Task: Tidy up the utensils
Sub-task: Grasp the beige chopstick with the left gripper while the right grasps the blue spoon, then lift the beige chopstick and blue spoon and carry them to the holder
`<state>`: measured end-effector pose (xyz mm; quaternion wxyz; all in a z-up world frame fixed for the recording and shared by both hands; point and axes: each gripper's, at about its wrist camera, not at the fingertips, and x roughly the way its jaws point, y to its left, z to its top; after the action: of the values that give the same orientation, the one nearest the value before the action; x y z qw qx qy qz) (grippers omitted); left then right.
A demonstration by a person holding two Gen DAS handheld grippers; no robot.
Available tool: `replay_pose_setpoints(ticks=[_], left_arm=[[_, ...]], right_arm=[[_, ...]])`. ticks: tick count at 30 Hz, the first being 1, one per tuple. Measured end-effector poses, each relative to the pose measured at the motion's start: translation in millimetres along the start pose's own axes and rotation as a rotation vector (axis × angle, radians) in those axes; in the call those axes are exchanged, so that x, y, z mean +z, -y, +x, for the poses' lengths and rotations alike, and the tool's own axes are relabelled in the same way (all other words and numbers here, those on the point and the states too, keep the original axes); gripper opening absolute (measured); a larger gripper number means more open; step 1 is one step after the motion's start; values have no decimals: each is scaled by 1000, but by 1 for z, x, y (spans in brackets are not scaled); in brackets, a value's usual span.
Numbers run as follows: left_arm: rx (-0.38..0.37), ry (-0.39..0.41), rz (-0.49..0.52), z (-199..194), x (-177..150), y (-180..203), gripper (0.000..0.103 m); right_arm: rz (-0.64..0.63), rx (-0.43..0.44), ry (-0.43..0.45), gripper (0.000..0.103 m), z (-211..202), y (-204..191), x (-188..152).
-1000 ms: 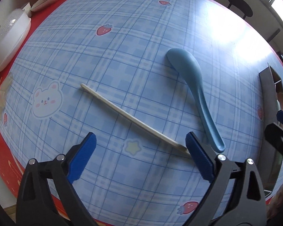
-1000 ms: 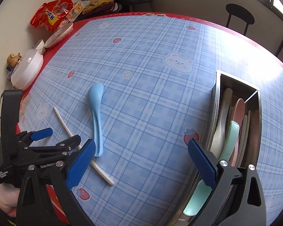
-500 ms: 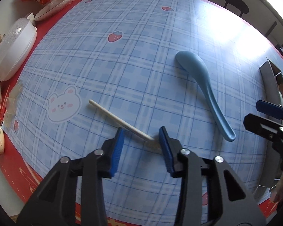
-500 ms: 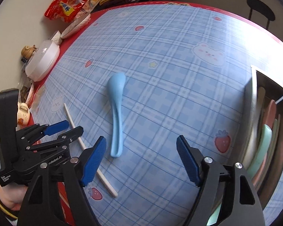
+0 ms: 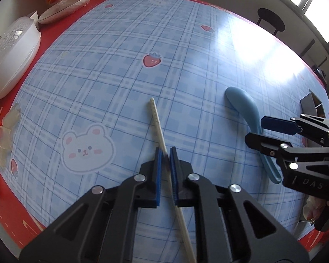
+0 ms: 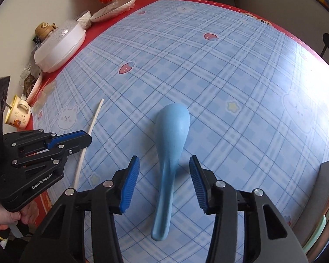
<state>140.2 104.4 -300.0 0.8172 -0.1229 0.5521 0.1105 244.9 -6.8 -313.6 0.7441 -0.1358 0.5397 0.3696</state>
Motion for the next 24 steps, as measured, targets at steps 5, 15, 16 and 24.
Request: replay_pose_setpoints(ticks=[5, 15, 16, 24], left_arm=[[-57, -11, -38, -10, -11, -2, 30], [-12, -22, -34, -22, -50, 1, 38], [-1, -22, -25, -24, -55, 4, 31], [-31, -16, -32, -30, -69, -6, 12]], right_arm=[[-36, -57, 11, 40, 2, -7, -2], [-54, -80, 2, 18, 0, -8, -7], [-52, -72, -3, 17, -1, -8, -8], [-79, -32, -27, 11, -8, -26, -18]])
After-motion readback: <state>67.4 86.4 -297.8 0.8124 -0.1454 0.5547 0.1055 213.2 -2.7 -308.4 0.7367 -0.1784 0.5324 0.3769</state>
